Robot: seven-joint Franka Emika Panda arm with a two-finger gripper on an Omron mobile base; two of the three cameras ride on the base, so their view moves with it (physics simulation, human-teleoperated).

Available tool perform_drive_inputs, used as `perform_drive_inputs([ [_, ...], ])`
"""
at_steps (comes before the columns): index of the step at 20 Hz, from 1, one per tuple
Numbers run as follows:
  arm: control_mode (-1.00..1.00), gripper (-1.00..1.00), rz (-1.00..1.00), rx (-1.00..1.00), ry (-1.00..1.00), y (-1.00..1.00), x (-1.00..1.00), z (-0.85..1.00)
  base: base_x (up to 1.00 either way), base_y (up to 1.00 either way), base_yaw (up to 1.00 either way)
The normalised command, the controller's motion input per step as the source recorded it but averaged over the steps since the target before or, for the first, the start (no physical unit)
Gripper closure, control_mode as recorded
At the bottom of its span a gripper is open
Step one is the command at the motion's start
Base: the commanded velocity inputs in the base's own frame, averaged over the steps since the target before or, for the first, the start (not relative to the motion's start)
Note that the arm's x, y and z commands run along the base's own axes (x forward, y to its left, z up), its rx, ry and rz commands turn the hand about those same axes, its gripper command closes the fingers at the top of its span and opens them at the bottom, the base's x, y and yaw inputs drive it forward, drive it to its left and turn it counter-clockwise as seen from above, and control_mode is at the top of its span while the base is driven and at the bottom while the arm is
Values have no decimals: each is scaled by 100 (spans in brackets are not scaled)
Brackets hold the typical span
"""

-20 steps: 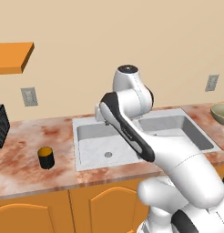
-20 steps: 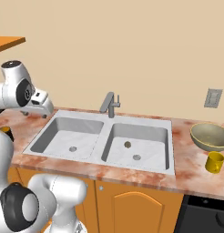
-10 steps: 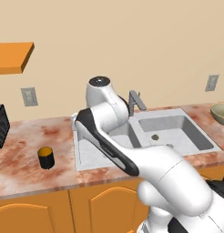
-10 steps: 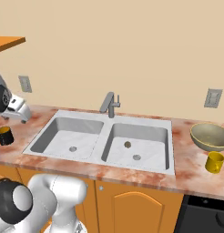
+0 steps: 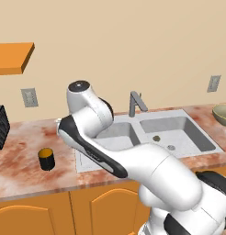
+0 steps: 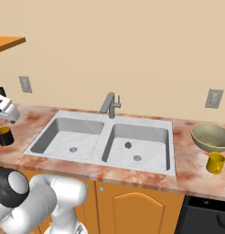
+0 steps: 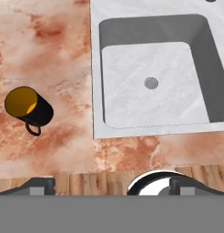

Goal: Clear the mugs and bowl far away from the sink.

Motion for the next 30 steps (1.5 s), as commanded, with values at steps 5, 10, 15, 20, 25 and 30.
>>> perform_drive_inputs([
  [5,-100,-100,4,0,0,73,0,-14,0,0,0],
  [10,-100,-100,7,2,0,72,0,-41,0,0,0],
  [15,-100,-100,10,7,0,26,6,-47,0,0,0],
  [20,-100,-100,2,5,1,1,32,-47,0,0,0],
  [25,-100,-100,0,1,0,7,34,-49,0,0,0],
  [30,-100,-100,3,0,2,35,13,-29,0,0,0],
])
